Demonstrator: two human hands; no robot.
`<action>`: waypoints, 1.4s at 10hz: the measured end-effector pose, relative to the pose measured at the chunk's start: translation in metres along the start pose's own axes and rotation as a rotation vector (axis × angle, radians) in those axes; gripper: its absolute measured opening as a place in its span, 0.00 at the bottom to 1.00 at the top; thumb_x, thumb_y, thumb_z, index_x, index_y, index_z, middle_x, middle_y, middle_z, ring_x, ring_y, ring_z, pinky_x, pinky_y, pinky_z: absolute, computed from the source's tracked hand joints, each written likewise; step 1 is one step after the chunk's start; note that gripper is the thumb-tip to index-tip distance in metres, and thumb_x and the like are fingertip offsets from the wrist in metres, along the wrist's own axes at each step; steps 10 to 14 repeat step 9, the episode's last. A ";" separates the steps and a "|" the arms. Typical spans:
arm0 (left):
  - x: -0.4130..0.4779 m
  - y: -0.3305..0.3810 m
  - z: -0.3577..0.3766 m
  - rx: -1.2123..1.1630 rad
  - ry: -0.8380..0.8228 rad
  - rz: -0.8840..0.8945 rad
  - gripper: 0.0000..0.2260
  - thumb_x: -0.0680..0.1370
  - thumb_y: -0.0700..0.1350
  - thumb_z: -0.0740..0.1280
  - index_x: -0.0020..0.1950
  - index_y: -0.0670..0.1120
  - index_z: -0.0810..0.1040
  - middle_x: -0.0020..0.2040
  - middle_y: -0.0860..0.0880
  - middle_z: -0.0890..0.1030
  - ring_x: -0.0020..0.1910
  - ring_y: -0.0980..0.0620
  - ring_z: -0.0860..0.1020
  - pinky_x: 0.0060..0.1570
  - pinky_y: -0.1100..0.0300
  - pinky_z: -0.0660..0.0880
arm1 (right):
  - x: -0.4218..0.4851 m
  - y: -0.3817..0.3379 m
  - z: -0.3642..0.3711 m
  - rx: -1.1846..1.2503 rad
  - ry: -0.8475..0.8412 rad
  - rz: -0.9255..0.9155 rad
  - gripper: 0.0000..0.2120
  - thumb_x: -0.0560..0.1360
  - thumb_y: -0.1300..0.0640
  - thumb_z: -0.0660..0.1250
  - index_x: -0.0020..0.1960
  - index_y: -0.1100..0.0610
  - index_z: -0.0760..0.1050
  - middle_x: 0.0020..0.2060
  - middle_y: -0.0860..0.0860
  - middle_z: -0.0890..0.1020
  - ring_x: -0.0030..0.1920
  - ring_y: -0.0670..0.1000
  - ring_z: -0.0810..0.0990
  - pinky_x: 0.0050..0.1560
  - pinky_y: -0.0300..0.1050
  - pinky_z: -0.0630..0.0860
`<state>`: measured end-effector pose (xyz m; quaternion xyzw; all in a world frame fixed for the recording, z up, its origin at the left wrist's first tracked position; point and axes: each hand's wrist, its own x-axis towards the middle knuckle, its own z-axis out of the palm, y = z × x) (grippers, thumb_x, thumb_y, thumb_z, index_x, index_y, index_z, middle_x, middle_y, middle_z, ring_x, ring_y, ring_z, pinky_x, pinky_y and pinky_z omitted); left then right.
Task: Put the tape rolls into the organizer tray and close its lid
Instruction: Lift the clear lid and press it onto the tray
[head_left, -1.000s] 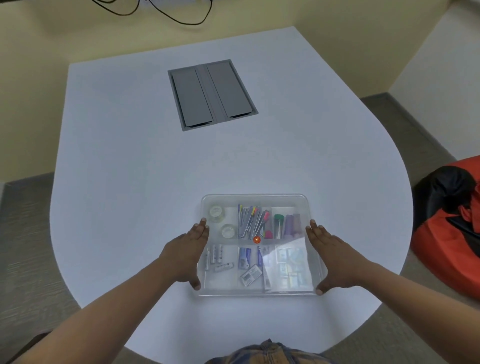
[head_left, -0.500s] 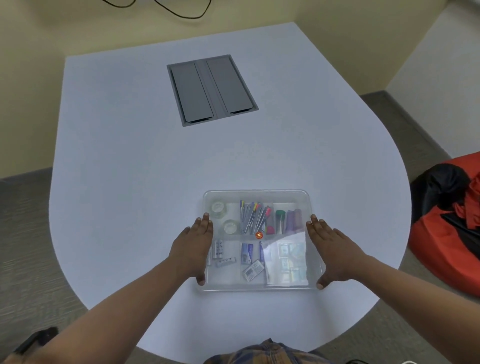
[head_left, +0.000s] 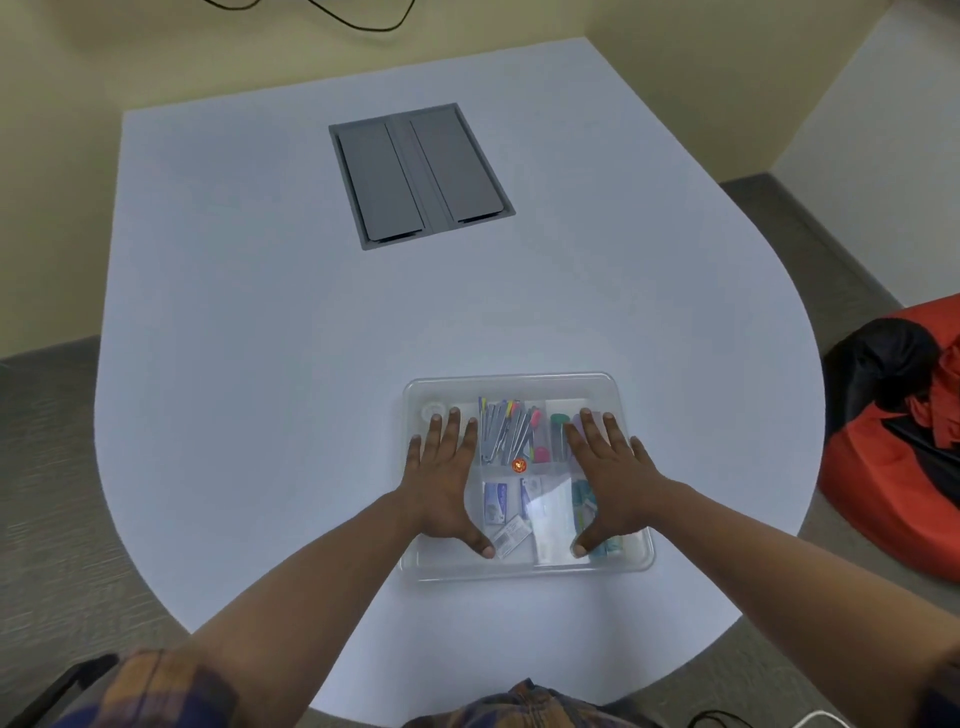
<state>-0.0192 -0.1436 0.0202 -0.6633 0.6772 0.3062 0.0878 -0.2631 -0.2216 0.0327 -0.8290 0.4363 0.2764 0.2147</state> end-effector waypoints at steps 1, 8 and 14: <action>0.000 -0.005 0.012 0.027 0.021 0.002 0.71 0.49 0.76 0.71 0.68 0.53 0.21 0.71 0.48 0.22 0.67 0.47 0.19 0.66 0.46 0.25 | 0.000 0.001 0.008 0.053 -0.012 -0.014 0.75 0.52 0.27 0.75 0.72 0.51 0.21 0.72 0.52 0.23 0.68 0.58 0.20 0.72 0.69 0.41; -0.007 -0.014 0.011 -0.076 0.077 0.095 0.65 0.57 0.71 0.73 0.73 0.54 0.28 0.74 0.53 0.29 0.73 0.50 0.29 0.72 0.49 0.35 | -0.008 -0.008 0.009 0.115 0.155 0.052 0.63 0.63 0.26 0.66 0.75 0.54 0.26 0.73 0.50 0.27 0.74 0.54 0.29 0.76 0.60 0.45; -0.011 -0.018 0.000 -0.056 0.142 0.105 0.55 0.66 0.70 0.67 0.76 0.50 0.34 0.77 0.51 0.34 0.75 0.49 0.34 0.74 0.50 0.38 | -0.009 -0.017 0.007 0.148 0.387 0.063 0.54 0.70 0.31 0.63 0.77 0.55 0.33 0.74 0.49 0.32 0.77 0.55 0.35 0.77 0.54 0.48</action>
